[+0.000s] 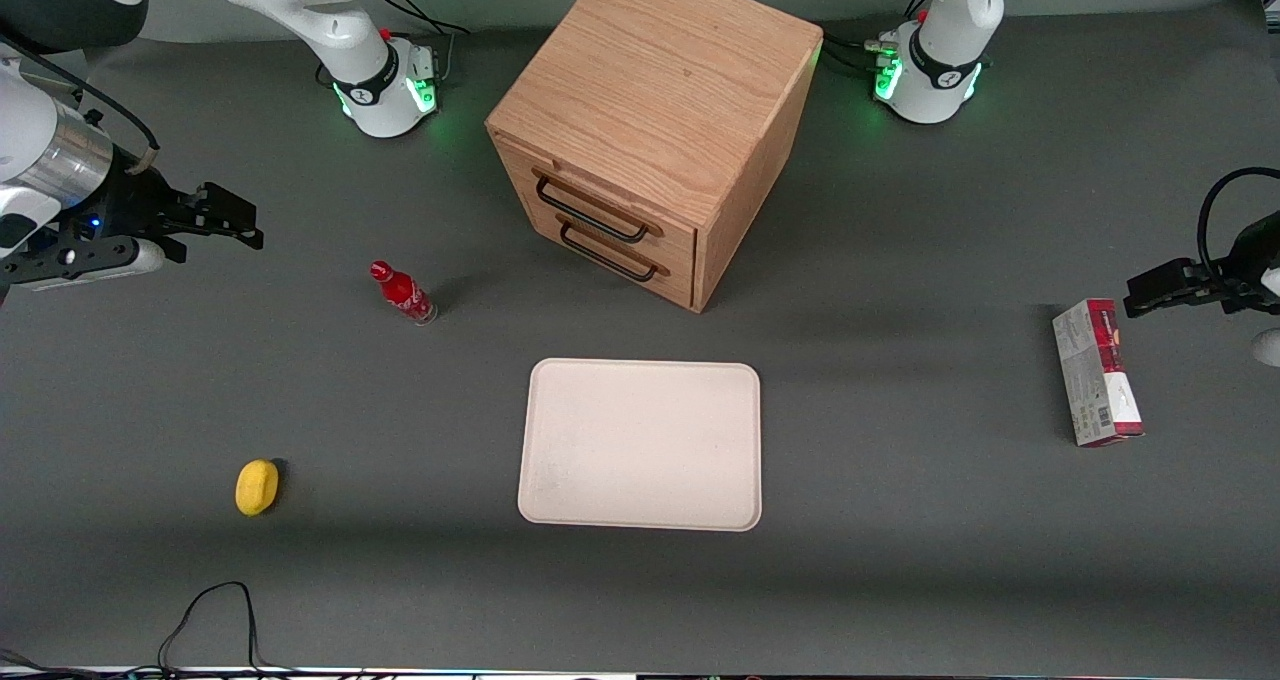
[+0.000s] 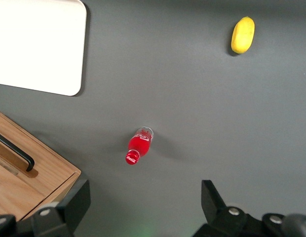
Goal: Open upper drawer
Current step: 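Move the right gripper toward the upper drawer's black handle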
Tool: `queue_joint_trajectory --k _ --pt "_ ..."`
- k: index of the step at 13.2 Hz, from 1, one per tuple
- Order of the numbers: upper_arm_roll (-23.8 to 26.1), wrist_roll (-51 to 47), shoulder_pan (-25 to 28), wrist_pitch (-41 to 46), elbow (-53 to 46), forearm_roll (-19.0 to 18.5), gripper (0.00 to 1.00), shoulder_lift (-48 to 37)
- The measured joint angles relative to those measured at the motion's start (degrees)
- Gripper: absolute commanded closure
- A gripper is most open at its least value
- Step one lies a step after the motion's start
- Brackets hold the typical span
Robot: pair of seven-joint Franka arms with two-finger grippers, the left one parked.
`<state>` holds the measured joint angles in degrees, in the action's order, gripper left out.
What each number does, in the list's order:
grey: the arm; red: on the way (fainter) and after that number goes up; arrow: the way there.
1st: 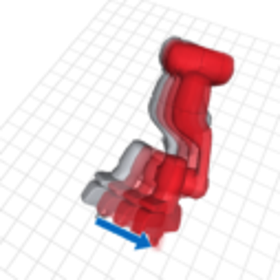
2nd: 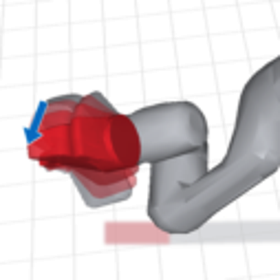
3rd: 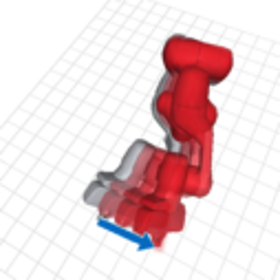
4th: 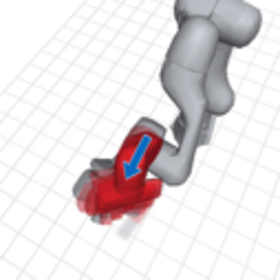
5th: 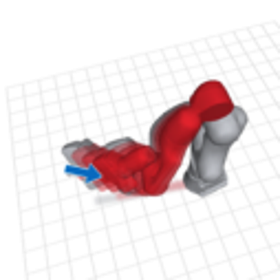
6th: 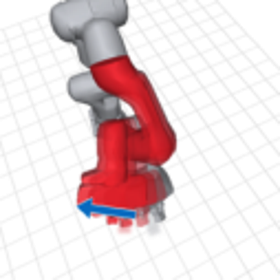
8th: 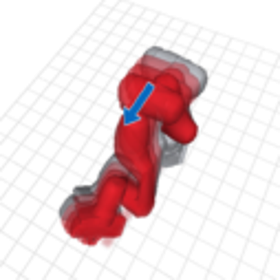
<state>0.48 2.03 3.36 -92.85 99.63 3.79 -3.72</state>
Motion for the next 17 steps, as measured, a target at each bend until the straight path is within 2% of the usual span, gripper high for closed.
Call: queue_joint_trajectory --k 7,13,17 --pt "-0.59 0.01 0.37 3.84 -3.77 0.49 0.0 2.06" --pt "-0.38 0.04 0.98 2.84 -5.5 0.58 0.0 4.83" --pt "-0.27 0.09 4.91 1.94 -10.9 0.68 0.0 8.61"
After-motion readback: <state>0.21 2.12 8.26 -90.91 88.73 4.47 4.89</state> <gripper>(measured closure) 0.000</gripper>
